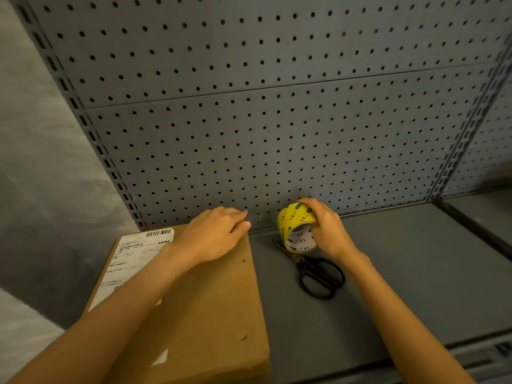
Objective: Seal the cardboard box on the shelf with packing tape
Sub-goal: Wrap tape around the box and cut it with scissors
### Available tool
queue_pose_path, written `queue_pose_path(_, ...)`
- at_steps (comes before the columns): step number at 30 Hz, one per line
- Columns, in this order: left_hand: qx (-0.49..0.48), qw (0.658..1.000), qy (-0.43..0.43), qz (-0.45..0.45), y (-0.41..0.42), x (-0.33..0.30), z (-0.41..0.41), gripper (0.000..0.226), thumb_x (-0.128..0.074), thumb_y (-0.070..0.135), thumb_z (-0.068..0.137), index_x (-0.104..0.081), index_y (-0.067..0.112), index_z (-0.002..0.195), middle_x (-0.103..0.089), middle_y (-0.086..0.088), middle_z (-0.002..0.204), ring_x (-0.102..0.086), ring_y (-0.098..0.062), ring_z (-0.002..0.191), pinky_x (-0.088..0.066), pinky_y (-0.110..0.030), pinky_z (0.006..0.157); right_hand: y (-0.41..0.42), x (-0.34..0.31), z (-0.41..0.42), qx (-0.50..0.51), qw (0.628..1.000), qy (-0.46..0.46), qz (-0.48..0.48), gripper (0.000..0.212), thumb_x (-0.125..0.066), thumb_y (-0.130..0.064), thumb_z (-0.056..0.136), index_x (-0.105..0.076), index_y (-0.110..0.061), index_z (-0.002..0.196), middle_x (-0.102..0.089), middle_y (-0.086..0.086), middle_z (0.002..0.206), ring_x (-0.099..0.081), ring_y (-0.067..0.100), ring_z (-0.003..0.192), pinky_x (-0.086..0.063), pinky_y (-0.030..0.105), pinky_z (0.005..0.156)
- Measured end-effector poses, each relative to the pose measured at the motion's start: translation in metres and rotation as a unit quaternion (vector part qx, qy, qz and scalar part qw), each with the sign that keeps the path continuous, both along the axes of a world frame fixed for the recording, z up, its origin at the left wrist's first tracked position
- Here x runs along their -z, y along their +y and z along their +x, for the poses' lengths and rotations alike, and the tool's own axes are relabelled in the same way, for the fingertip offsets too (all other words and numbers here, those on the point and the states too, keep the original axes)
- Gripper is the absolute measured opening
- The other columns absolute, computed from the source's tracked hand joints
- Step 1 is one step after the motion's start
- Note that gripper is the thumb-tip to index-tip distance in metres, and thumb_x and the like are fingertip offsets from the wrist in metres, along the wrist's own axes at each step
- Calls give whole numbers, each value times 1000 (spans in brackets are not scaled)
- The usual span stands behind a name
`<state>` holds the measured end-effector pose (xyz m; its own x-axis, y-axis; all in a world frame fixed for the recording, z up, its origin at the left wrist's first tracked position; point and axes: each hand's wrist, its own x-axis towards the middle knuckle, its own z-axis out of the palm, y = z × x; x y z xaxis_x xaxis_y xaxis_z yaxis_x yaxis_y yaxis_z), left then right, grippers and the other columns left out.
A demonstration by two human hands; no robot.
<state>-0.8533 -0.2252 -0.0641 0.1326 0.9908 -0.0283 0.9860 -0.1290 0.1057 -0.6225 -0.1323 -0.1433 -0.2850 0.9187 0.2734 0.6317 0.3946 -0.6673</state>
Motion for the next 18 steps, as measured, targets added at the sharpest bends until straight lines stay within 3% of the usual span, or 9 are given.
queue_pose_path(3, 22, 998, -42, 48, 28, -5, 13, 42, -38, 39, 99, -48, 22, 137, -52, 2, 135, -46, -16, 123, -39, -34, 98, -1, -3, 2, 6, 999, 18, -26, 65, -39, 16, 80, -49, -21, 132, -53, 8, 130, -50, 25, 117, -46, 32, 92)
queue_pose_path(6, 40, 987, -152, 24, 53, -2, 31, 36, -50, 36, 96, -58, 22, 128, -62, 1, 121, -56, -10, 102, -44, -25, 87, 0, -4, 5, 12, 999, 21, -43, 61, -46, 13, 81, -51, -24, 130, -56, 6, 127, -53, 22, 115, -45, 25, 89)
queue_pose_path(13, 30, 964, -264, -6, 83, 15, 45, 39, -67, 42, 83, -67, 20, 115, -69, 0, 107, -61, -8, 93, -50, -26, 86, -11, -16, 4, 24, 998, -7, -56, 60, -59, 2, 83, -44, -17, 138, -56, 8, 131, -53, 24, 117, -38, 17, 86)
queue_pose_path(18, 25, 961, -275, 19, 89, 35, 43, 39, -71, 47, 77, -71, 20, 105, -70, 3, 95, -62, -8, 84, -51, -25, 75, -40, -29, 1, 65, 996, -29, -56, 71, -64, -16, 88, -27, -21, 149, -47, 9, 139, -48, 26, 122, -43, 33, 95)
